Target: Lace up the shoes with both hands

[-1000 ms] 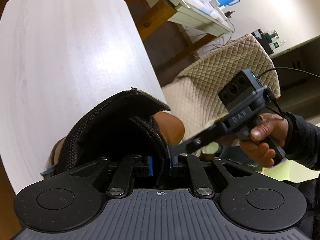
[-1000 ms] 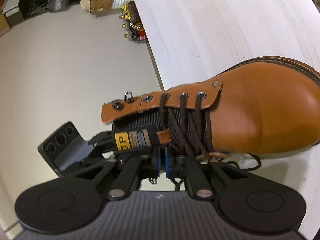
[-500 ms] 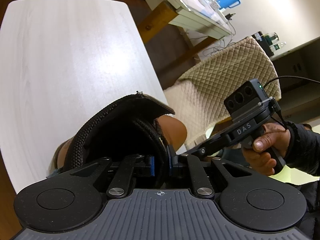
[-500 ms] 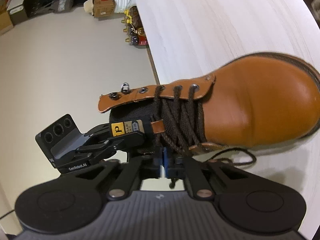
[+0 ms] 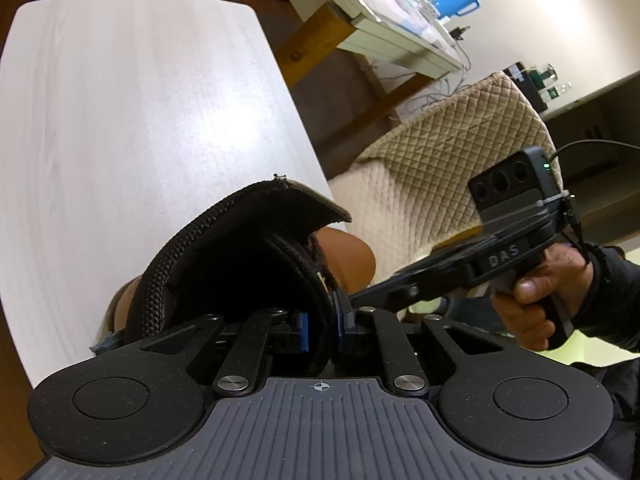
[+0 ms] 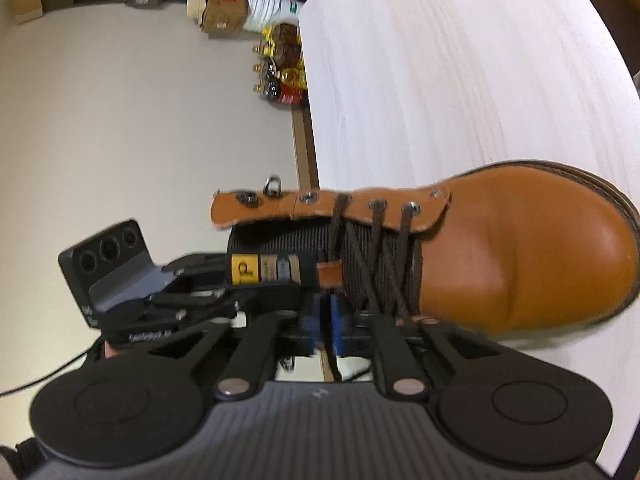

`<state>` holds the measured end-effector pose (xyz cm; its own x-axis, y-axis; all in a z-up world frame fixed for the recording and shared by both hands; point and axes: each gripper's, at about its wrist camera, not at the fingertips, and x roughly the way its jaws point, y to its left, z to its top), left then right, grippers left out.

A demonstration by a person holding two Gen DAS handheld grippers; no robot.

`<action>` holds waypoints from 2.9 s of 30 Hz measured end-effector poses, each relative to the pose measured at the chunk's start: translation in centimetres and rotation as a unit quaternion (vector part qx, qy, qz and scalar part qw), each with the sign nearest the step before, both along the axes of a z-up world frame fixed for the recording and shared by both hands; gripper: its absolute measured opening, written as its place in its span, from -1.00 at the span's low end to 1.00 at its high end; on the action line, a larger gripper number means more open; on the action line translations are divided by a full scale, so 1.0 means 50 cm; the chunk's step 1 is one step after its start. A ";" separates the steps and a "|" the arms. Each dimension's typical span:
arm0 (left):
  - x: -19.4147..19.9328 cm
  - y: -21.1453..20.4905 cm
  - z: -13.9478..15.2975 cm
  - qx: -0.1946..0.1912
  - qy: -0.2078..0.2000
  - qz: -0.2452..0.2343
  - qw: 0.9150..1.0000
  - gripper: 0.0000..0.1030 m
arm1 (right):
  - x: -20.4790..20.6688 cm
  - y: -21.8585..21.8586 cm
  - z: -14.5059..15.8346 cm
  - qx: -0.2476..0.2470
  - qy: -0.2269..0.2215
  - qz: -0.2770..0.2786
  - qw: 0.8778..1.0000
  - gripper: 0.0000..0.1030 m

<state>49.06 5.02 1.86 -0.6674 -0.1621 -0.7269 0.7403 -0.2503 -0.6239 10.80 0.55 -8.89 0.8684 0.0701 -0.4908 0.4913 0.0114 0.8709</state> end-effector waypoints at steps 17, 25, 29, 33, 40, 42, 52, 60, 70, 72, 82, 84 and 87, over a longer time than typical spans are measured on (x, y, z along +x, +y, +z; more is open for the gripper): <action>-0.077 0.026 0.025 -0.132 -0.075 -0.097 0.984 -0.75 | 0.000 -0.018 0.070 -0.171 0.024 0.027 0.985 -0.69; -0.081 0.038 0.027 -0.153 -0.084 -0.110 0.979 -0.75 | 0.036 -0.034 0.069 -0.194 0.017 0.055 0.979 -0.69; -0.085 0.043 0.027 -0.167 -0.086 -0.115 0.975 -0.75 | 0.041 -0.041 0.057 -0.176 0.009 0.050 0.983 -0.69; -0.091 0.047 0.027 -0.179 -0.093 -0.121 0.972 -0.75 | 0.038 -0.054 0.034 -0.134 -0.008 0.036 0.990 -0.71; -0.078 0.061 0.031 -0.176 -0.086 -0.108 0.975 -0.75 | 0.035 -0.067 0.025 -0.106 -0.001 0.021 0.994 -0.96; -0.072 0.059 0.030 -0.167 -0.082 -0.097 0.978 -0.74 | 0.025 -0.072 0.038 -0.108 0.000 0.012 0.994 -0.96; -0.020 0.087 0.069 -0.154 -0.102 -0.031 0.982 -0.52 | -0.047 -0.099 0.110 -0.165 0.000 -0.065 0.984 -0.95; -0.057 0.131 0.175 -0.241 -0.146 -0.007 0.959 -0.53 | -0.032 -0.081 0.130 -0.167 -0.031 -0.062 0.984 -0.95; -0.196 0.104 0.105 -0.260 -0.226 -0.068 0.936 -0.94 | -0.057 -0.064 0.207 -0.201 -0.055 -0.054 0.977 -0.94; -0.200 0.105 0.102 -0.245 -0.221 -0.059 0.942 -0.94 | -0.062 -0.065 0.203 -0.200 -0.051 -0.059 0.977 -0.94; -0.203 0.116 0.088 -0.214 -0.258 -0.052 0.941 -0.94 | -0.128 -0.035 0.074 -0.078 -0.030 -0.162 0.983 -0.67; -0.205 0.115 0.087 -0.216 -0.265 -0.054 0.938 -0.94 | -0.134 -0.028 0.051 -0.053 -0.037 -0.181 0.981 -0.64; -0.211 0.118 0.083 -0.222 -0.274 -0.060 0.934 -0.94 | -0.128 -0.015 0.014 -0.014 -0.050 -0.187 0.981 -0.57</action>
